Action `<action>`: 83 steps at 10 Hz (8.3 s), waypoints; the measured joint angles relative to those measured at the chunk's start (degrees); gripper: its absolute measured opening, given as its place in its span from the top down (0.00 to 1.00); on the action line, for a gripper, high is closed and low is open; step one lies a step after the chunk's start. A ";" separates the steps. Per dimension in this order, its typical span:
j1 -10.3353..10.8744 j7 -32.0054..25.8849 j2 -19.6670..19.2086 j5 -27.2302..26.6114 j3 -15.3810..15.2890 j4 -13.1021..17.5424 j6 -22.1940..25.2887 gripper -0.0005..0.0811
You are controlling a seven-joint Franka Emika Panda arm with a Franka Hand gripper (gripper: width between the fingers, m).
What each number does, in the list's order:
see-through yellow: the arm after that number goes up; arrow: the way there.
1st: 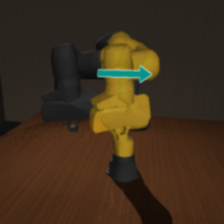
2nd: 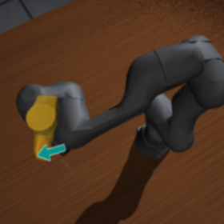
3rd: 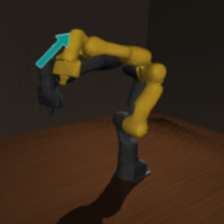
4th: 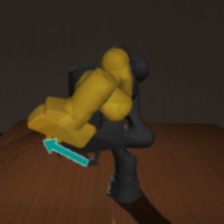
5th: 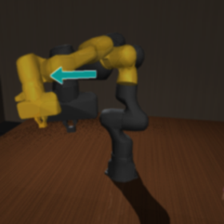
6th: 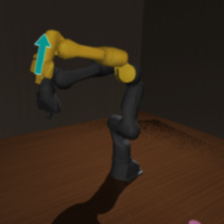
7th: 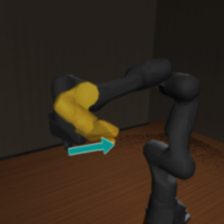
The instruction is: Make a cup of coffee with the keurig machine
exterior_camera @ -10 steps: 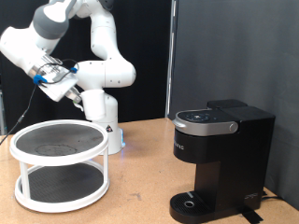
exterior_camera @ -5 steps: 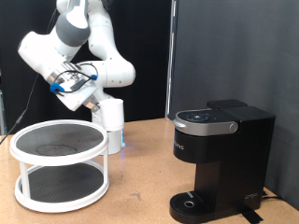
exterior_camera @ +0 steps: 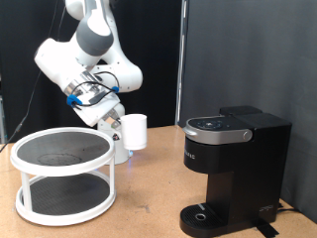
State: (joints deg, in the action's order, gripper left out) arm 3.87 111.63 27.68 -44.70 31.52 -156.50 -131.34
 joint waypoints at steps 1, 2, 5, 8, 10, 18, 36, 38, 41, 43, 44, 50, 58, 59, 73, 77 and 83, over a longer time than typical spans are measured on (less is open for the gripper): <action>1.47 0.00 -1.82 -1.22 -0.19 0.89 -1.17 0.99; 2.91 -0.19 -3.68 -2.29 -0.38 1.96 -1.80 0.99; 4.01 -0.35 -6.30 -2.92 -0.40 3.41 -1.88 0.99; 3.99 5.92 -8.83 1.89 -3.10 3.44 -4.87 0.99; 4.52 8.48 -12.43 1.56 -5.41 4.13 -8.88 0.99; 8.84 -8.64 -27.38 -23.10 -7.08 8.49 -15.71 0.99; 11.43 -27.02 -38.47 -52.46 -21.35 12.52 -18.53 0.99; 11.43 -28.31 -38.62 -54.52 -22.07 12.71 -18.80 0.99; 11.43 -28.47 -38.78 -56.00 -22.57 13.15 -18.89 0.99; 11.43 -28.53 -39.53 -56.62 -22.66 13.81 -19.44 0.99; 11.43 -28.58 -39.95 -56.82 -22.71 14.11 -19.67 0.99; 10.94 -28.67 -40.22 -54.77 -22.48 13.37 -18.53 0.25; 6.81 -26.20 -31.58 -40.27 -18.88 3.11 -10.63 0.09; 6.79 -26.19 -31.44 -39.19 -18.83 3.07 -9.54 0.09; 4.80 -14.18 -1.86 -35.96 -16.89 -0.02 4.74 0.09; 4.76 -3.95 5.00 -31.09 -17.38 2.16 4.73 0.09; 4.62 0.23 8.62 -28.18 -18.75 4.71 2.39 0.09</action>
State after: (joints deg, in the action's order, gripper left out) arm 8.49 111.87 36.30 -72.88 12.77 -151.79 -128.95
